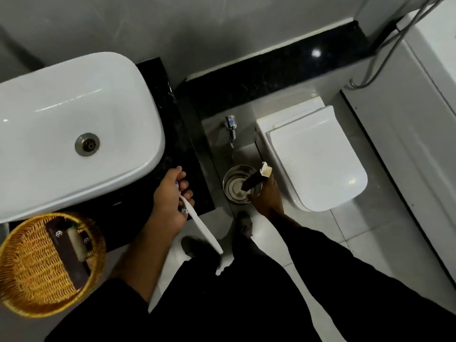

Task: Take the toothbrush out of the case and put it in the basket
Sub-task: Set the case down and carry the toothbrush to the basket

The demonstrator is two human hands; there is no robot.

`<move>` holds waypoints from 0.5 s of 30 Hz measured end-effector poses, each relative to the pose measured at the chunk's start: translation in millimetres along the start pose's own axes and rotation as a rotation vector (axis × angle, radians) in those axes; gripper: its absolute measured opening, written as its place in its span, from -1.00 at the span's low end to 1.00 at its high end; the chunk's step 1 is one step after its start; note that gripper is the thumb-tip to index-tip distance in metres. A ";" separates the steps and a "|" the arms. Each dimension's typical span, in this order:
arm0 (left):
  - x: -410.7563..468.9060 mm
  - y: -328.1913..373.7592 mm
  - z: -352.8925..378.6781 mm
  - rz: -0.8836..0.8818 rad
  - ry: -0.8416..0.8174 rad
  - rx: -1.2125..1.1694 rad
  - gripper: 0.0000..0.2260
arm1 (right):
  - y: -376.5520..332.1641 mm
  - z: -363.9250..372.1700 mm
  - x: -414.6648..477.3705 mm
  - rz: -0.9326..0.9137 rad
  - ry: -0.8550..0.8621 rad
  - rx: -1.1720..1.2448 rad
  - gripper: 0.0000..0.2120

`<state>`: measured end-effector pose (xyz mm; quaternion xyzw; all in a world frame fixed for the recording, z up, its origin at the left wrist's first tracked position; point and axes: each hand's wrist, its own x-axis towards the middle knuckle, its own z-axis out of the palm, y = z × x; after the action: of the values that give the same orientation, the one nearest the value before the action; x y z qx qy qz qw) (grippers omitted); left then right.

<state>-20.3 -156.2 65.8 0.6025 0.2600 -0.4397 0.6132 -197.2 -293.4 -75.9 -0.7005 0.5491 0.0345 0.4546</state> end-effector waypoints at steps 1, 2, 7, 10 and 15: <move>-0.2 -2.2 0.9 -0.003 0.010 -0.001 -0.77 | -0.8 -3.0 3.2 0.001 -0.021 -0.014 -0.33; -0.3 -4.4 1.1 -0.005 0.017 -0.003 -0.76 | -0.7 -4.8 5.7 -0.001 -0.034 -0.027 -0.28; -1.3 -15.0 4.8 -0.013 0.041 -0.001 -0.77 | -9.7 -10.9 8.1 -0.041 -0.157 -0.086 -0.50; -1.5 -21.4 8.4 -0.006 0.051 0.041 -0.77 | -40.5 -16.4 -15.4 -0.162 -0.262 0.000 -0.83; -1.6 -20.0 9.1 0.094 0.124 0.226 -0.78 | -109.5 -27.1 -76.3 -0.187 -0.706 0.199 -0.65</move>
<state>-40.1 -162.4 58.2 0.7051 0.2178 -0.3991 0.5442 -151.8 -257.2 47.3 -0.6449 0.2929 0.1788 0.6829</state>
